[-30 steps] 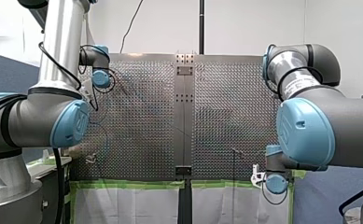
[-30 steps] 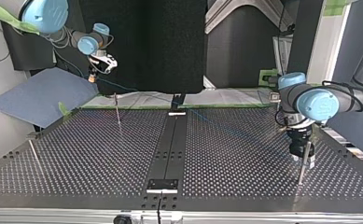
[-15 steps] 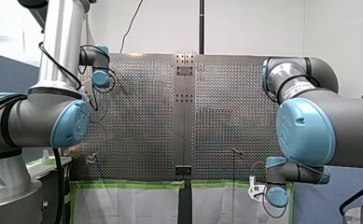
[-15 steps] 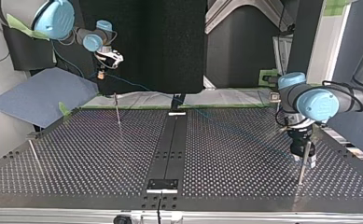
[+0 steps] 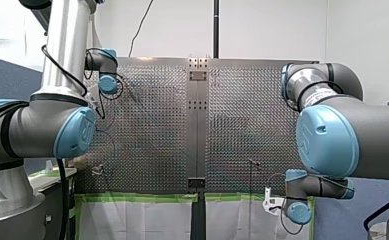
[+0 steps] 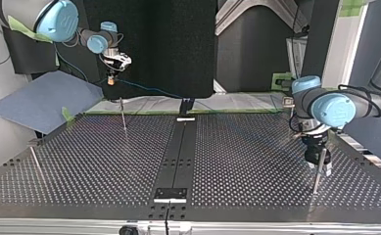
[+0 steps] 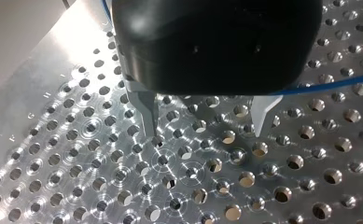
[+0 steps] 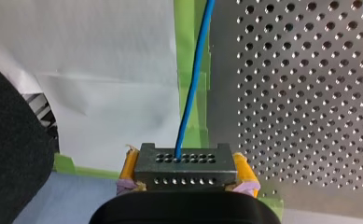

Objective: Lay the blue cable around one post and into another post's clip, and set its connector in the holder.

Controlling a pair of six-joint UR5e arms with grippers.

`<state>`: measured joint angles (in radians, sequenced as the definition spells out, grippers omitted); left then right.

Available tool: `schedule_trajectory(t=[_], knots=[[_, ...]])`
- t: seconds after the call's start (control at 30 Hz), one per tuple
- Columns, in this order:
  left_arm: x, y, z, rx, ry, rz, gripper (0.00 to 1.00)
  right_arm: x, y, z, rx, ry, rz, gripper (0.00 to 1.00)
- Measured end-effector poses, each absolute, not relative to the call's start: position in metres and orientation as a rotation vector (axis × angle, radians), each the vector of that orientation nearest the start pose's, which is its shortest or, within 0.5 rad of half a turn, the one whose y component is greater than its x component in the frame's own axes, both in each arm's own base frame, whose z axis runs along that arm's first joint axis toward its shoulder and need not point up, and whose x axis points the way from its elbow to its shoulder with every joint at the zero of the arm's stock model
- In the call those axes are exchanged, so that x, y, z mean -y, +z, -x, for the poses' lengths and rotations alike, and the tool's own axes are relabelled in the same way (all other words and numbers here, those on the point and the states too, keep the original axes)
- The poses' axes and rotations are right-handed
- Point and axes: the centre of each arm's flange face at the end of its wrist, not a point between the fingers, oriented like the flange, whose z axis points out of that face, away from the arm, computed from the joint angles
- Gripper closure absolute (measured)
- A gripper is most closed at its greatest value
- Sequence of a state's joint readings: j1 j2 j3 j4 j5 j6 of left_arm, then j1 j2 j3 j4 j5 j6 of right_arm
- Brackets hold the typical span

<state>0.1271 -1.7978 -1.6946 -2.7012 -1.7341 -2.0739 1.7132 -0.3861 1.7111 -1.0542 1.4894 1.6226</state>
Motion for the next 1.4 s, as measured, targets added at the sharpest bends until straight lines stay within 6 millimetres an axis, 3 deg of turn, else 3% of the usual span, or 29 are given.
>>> schedule_trajectory(t=[0.43, 1.0, 1.4], knots=[[0.042, 0.35, -0.58, -1.364, -0.186, 0.593, 0.01, 0.538, -0.178, -0.217, 1.274, 1.336, -1.605, 1.0], [0.028, 0.306, -0.564, -1.312, -0.301, 0.684, 0.01, 0.532, -0.178, -0.231, 1.201, 1.468, -1.725, 1.0], [0.023, 0.311, -0.569, -1.196, -0.405, 0.715, 0.01, 0.524, -0.177, -0.243, 1.142, 1.557, -1.807, 1.0]])
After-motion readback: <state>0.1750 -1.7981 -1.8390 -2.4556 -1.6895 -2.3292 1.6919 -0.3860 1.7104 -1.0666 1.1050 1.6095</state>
